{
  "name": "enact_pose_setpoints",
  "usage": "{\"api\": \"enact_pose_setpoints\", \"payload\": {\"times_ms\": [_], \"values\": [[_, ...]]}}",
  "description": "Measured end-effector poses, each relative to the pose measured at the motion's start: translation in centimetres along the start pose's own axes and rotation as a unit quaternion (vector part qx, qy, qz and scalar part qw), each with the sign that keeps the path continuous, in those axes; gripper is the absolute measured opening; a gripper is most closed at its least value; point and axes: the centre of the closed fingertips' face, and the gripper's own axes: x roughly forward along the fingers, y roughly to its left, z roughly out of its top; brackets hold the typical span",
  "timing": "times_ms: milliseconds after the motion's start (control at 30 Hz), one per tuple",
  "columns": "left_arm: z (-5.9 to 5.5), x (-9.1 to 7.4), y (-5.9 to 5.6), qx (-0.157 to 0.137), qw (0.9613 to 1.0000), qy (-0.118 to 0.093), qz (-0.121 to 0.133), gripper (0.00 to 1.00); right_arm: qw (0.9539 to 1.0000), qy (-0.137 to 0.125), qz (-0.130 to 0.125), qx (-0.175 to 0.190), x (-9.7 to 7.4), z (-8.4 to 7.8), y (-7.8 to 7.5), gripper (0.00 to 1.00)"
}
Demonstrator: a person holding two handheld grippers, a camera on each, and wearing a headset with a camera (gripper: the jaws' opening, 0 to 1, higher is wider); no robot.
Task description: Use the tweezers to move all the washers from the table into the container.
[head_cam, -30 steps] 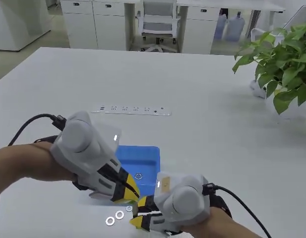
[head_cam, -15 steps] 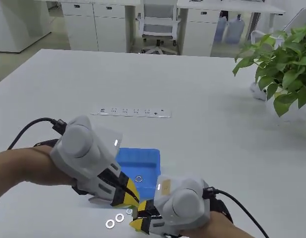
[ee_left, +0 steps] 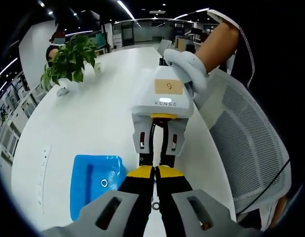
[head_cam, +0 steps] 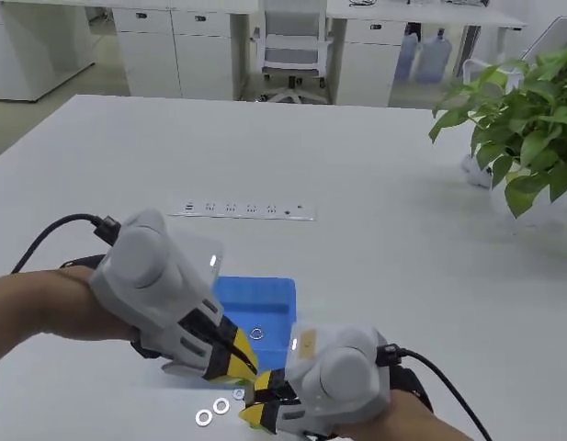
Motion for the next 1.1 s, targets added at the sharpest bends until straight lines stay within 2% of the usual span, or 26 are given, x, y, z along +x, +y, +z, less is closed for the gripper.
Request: {"api": "enact_pose_setpoints", "payload": {"times_ms": [600,833,1100], "values": [[2.6,-2.7,0.7,0.015,0.9999,-0.002,0.004,0.05,0.9998,-0.010,-0.016,-0.005,-2.0,2.9,-1.5,0.09],[3.5,-3.9,1.7,0.021,0.9997,-0.003,0.013,0.05,0.9995,-0.016,-0.023,-0.013,-2.7,4.3,-2.8,0.09],[4.1,-4.7,2.9,0.029,0.9994,-0.002,0.019,0.05,0.9993,-0.021,-0.028,-0.015,-3.2,5.1,-4.3,0.09]]}}
